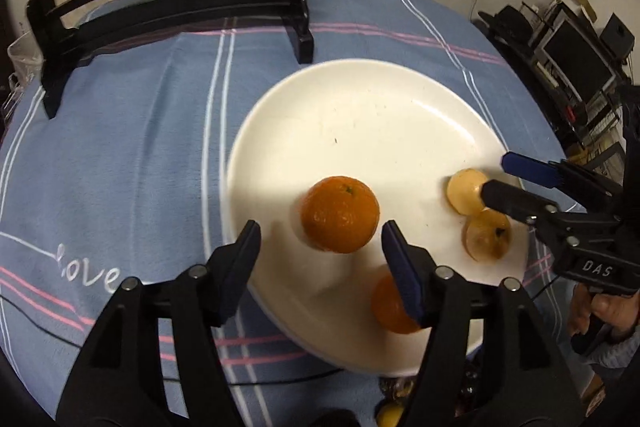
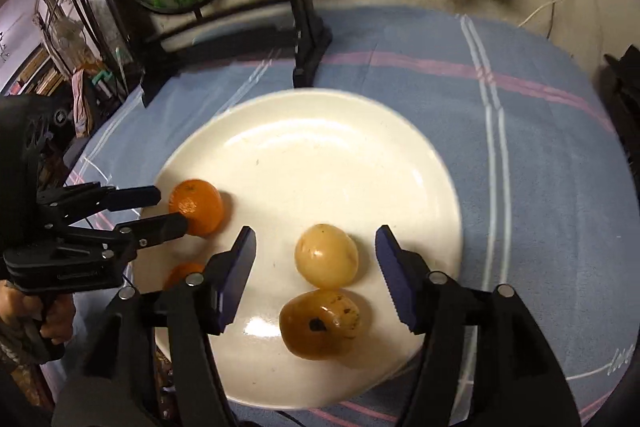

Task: Organize fruits
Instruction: 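Place both fruits on the white plate and open both tools, then grasp a dark mangosteen with the left tool while the right tool grasps a red tomato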

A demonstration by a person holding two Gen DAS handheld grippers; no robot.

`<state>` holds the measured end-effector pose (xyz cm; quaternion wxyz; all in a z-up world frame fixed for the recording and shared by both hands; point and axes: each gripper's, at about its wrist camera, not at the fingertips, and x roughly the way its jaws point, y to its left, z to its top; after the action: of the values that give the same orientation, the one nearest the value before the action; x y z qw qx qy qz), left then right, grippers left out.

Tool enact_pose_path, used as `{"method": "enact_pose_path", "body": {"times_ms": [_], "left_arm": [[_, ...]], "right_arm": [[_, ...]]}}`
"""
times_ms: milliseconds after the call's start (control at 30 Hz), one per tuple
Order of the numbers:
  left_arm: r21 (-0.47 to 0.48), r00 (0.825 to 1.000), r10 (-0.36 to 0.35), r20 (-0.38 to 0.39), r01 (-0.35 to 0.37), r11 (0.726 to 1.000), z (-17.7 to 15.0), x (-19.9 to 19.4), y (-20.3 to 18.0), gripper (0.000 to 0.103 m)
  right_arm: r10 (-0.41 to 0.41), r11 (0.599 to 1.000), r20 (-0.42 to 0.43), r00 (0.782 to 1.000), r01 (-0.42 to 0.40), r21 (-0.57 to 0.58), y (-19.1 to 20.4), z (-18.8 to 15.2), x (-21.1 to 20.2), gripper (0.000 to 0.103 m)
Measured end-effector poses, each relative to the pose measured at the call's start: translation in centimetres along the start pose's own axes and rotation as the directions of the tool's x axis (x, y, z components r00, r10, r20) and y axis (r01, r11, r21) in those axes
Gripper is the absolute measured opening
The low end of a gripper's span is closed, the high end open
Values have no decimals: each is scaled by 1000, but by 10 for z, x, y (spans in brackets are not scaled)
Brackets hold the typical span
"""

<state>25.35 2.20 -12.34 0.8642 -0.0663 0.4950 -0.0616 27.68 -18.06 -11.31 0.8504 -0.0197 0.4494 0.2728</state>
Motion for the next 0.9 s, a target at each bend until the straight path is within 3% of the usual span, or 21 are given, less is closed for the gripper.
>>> {"method": "enact_pose_path", "body": {"times_ms": [200, 467, 633, 900], "left_arm": [[-42, 999, 45, 13, -44, 998, -30, -38, 15, 72], [-77, 997, 60, -55, -64, 995, -106, -64, 28, 72], [-7, 996, 66, -55, -66, 998, -127, -65, 13, 72], [100, 996, 55, -74, -48, 994, -128, -46, -7, 72]], "right_arm": [[2, 999, 47, 999, -5, 51, -1, -27, -49, 64], [3, 975, -21, 1000, 2, 223, -8, -118, -99, 65], [13, 965, -78, 997, 8, 262, -2, -151, -112, 65], [-41, 977, -55, 998, 52, 205, 17, -155, -138, 66]]}}
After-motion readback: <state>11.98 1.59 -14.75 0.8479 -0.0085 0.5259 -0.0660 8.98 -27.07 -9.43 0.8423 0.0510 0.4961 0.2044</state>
